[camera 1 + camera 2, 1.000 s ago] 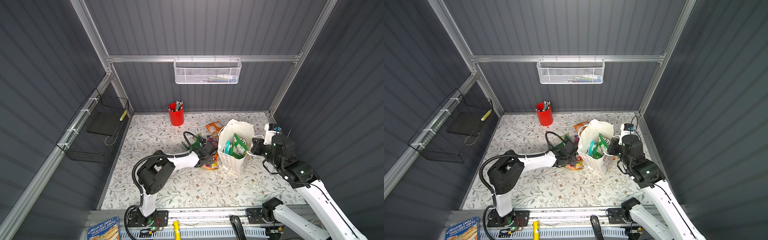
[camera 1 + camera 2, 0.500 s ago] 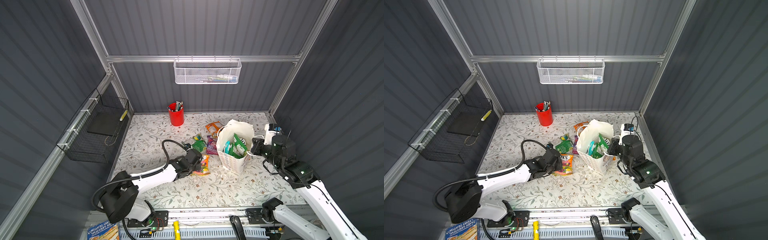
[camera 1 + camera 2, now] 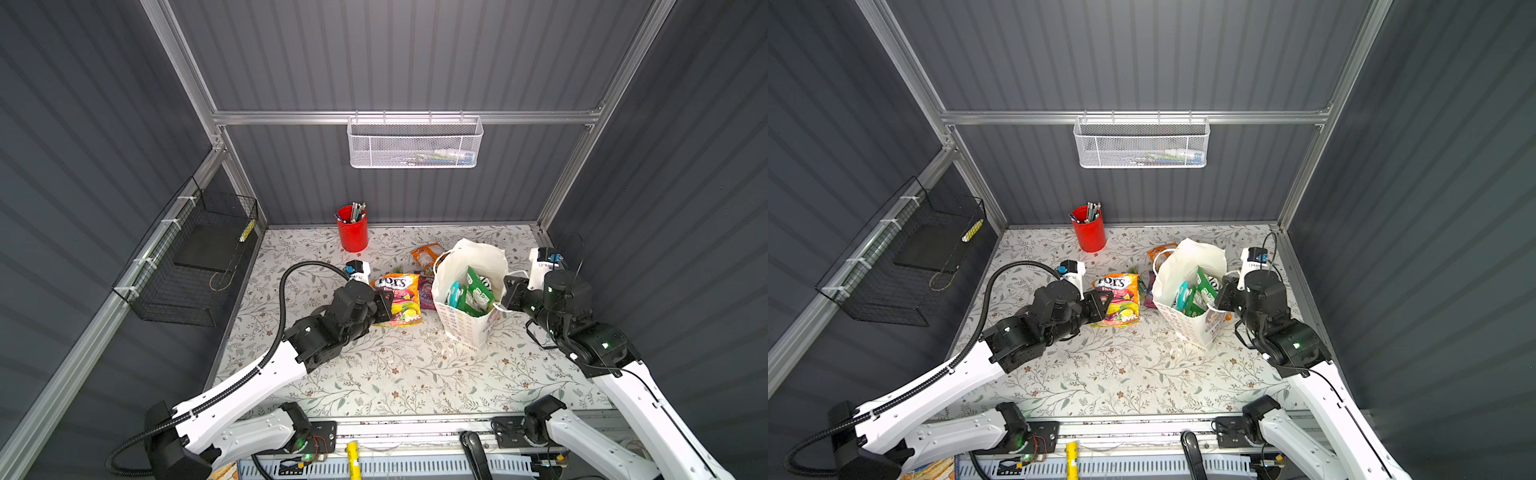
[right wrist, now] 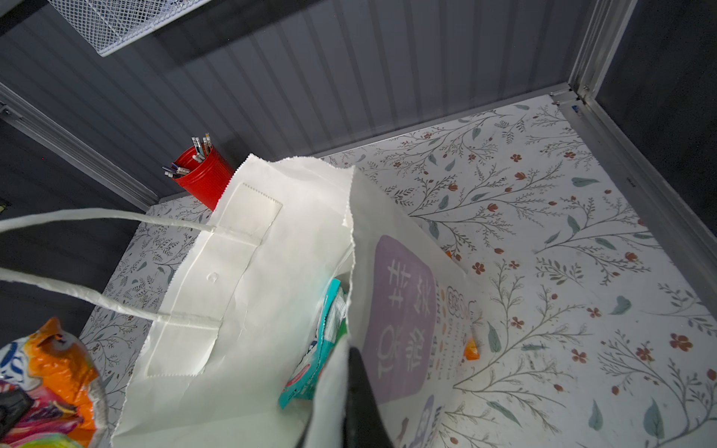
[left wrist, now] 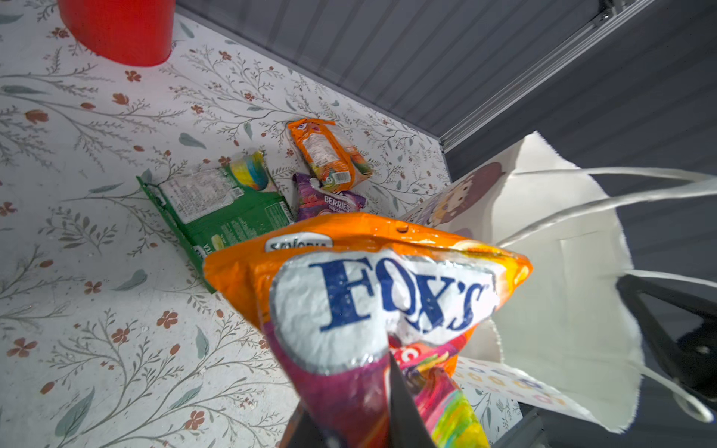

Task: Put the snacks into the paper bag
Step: 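Carry the Fox's packet over the bag opening with the left gripper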

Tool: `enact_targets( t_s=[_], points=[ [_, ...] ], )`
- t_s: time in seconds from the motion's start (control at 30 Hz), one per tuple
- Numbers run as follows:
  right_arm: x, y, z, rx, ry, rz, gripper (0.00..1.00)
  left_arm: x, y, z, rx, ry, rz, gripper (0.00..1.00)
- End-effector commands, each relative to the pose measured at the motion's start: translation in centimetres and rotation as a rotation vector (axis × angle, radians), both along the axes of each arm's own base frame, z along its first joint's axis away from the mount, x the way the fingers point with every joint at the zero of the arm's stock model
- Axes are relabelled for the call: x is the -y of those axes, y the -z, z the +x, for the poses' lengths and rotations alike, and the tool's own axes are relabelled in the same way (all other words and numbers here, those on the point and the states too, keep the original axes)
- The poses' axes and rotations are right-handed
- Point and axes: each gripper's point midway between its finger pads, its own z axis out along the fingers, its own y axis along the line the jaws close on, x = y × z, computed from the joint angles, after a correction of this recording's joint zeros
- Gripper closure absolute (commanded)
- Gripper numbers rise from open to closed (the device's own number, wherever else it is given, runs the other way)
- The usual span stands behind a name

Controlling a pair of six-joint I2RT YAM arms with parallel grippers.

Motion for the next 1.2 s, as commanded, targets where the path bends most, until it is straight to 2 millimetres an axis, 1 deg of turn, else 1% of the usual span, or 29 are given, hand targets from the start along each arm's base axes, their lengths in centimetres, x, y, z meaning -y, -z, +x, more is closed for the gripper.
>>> enact_targets(
  t_s=[0.0, 0.17, 0.33, 0.37, 0.4, 0.47, 0.57, 0.63, 0.97, 1.1, 1.17],
  points=[
    [-0.3, -0.7, -0.2, 0.023, -0.021, 0.007, 1.00, 1.1, -4.6, -0.3, 0.078, 0.072, -0.032, 0.87],
    [-0.2, -0.9, -0.4, 0.028, -0.019, 0.008, 1.00, 3.7, -8.6, -0.6, 0.140, 0.166, -0.065, 0.87],
    [-0.2, -1.0, -0.7, 0.035, -0.022, 0.012, 1.00, 7.3, -12.9, -2.2, 0.259, 0.273, -0.058, 0.87],
    [-0.1, -1.0, -0.6, 0.035, -0.020, 0.011, 1.00, 8.0, -14.0, -2.3, 0.284, 0.290, -0.065, 0.86],
    [-0.1, -1.0, -0.6, 0.034, -0.019, 0.010, 1.00, 8.8, -14.5, -2.6, 0.300, 0.311, -0.061, 0.87],
    [-0.2, -1.0, -0.5, 0.031, -0.021, 0.010, 1.00, 10.7, -14.8, -2.5, 0.316, 0.352, -0.040, 0.87],
    [-0.1, -1.0, -0.6, 0.034, -0.017, 0.010, 1.00, 13.1, -14.3, -1.8, 0.308, 0.386, 0.002, 0.87],
    [0.0, -1.1, -0.7, 0.037, -0.013, 0.007, 1.00, 14.5, -13.5, -1.0, 0.306, 0.400, 0.040, 0.86],
    [-0.1, -1.0, -0.6, 0.033, -0.017, 0.004, 1.00, 18.9, -8.7, 3.4, 0.303, 0.386, 0.283, 0.85],
    [0.1, -1.2, -0.7, 0.041, -0.012, 0.002, 1.00, 21.0, -6.5, 4.6, 0.279, 0.411, 0.365, 0.85],
    [0.2, -1.2, -0.7, 0.040, -0.010, -0.001, 1.00, 21.5, -5.2, 5.1, 0.264, 0.419, 0.405, 0.85]
  ],
)
